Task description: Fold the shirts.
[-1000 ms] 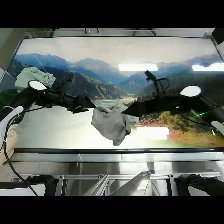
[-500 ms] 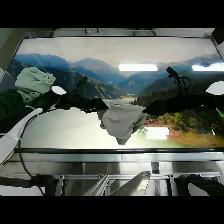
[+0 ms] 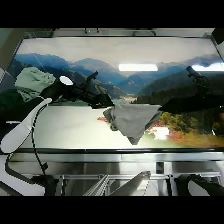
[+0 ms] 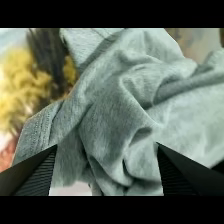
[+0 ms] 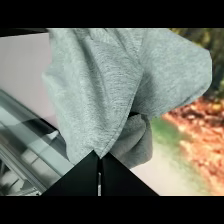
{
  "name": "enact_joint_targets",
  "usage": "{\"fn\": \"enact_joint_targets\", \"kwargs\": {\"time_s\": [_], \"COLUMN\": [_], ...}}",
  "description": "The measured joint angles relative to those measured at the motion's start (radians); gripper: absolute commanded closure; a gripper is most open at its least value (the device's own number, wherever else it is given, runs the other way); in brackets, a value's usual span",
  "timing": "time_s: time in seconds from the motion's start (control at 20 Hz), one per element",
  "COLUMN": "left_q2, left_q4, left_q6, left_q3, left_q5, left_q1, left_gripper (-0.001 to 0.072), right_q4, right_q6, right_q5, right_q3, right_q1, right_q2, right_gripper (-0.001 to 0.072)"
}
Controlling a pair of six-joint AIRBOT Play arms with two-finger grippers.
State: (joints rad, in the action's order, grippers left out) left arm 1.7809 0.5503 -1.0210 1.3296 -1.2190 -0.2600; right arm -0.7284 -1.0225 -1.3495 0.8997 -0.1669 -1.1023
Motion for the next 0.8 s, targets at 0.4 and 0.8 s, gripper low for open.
{"fn": "enact_joint_targets", "kwargs": {"time_s": [0.4, 0.8], "left_q2": [0.064, 0.154], "left_q4": [0.158, 0.195], "left_q6": [-0.142, -0.188], "left_q3": [0.076, 0.088], "left_q5": [-0.106, -0.063], "left_q1": [0.006, -0.092], "left_gripper": [0.0102, 0.0706], "right_q4": [-0.032, -0.035], "right_q6": [-0.002, 0.003], "right_q5": [-0.018, -0.02], "right_q3": [0.0, 0.0], "right_q1": [-0.031, -0.032], "right_q2": [0.006, 0.006], "right_gripper": [0.0702, 0.0702]}}
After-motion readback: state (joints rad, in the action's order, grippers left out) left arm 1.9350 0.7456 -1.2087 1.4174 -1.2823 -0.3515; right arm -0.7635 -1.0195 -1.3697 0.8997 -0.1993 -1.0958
